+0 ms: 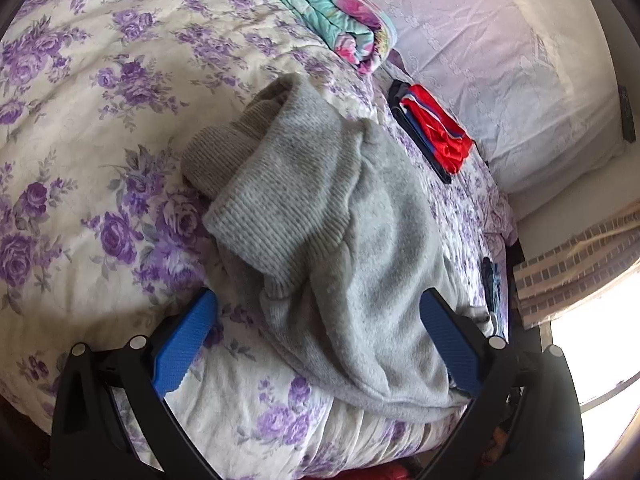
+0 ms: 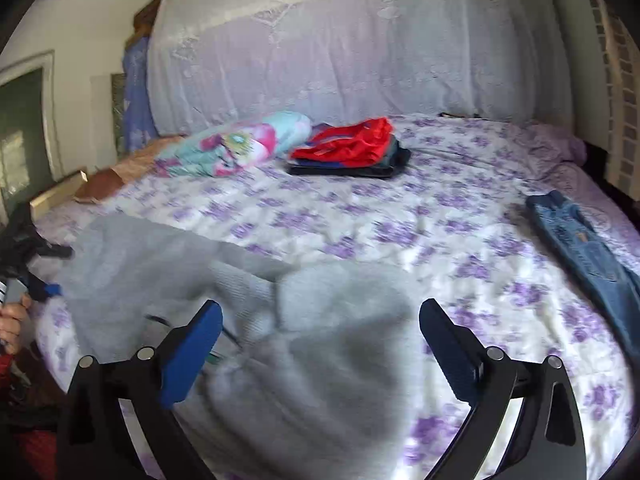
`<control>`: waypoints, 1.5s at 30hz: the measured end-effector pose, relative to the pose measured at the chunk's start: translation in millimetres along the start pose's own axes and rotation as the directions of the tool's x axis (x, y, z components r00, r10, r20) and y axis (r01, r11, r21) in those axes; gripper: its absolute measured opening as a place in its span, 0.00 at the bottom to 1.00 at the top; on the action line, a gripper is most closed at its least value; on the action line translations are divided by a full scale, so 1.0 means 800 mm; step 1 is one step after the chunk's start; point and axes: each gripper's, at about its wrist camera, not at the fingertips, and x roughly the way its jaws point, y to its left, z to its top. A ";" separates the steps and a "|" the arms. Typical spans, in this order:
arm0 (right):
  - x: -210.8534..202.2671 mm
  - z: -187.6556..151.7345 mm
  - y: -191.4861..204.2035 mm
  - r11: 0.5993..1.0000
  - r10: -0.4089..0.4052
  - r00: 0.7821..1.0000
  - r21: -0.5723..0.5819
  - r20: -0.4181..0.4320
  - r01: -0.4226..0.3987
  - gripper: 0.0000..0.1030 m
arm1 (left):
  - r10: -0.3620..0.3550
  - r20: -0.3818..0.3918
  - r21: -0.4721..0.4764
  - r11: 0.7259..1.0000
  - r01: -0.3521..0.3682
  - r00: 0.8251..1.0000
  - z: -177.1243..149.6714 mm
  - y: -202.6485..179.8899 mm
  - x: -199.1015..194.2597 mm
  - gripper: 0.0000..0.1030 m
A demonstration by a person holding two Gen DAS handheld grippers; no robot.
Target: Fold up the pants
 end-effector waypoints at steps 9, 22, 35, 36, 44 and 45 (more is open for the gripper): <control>0.044 -0.032 -0.039 0.987 0.108 0.983 0.135 -0.151 -0.088 0.97 | 0.113 0.124 0.055 0.991 -0.120 0.986 -0.004 -0.021 0.009 0.62; -0.024 -0.010 -0.032 0.996 0.058 0.998 0.071 -0.017 -0.057 0.97 | 0.132 0.279 0.209 0.959 -0.194 0.951 -0.022 -0.093 -0.049 0.24; 0.012 -0.027 -0.113 0.978 0.016 0.992 0.207 -0.124 0.010 0.97 | 0.043 0.393 0.696 0.639 -0.328 0.918 -0.109 -0.338 -0.015 0.23; 0.018 -0.032 -0.124 0.965 0.054 0.989 0.261 -0.135 -0.017 0.97 | 0.036 0.388 0.718 0.615 -0.326 0.921 -0.118 -0.353 -0.006 0.23; 0.027 -0.043 -0.151 0.925 0.133 0.984 0.371 -0.116 -0.081 0.97 | 0.137 0.237 0.930 0.256 -0.265 0.962 -0.273 -0.428 0.149 0.24; 0.027 -0.043 -0.152 0.924 0.134 0.984 0.374 -0.114 -0.083 0.96 | 0.168 0.254 0.932 0.222 -0.287 0.953 -0.284 -0.425 0.164 0.25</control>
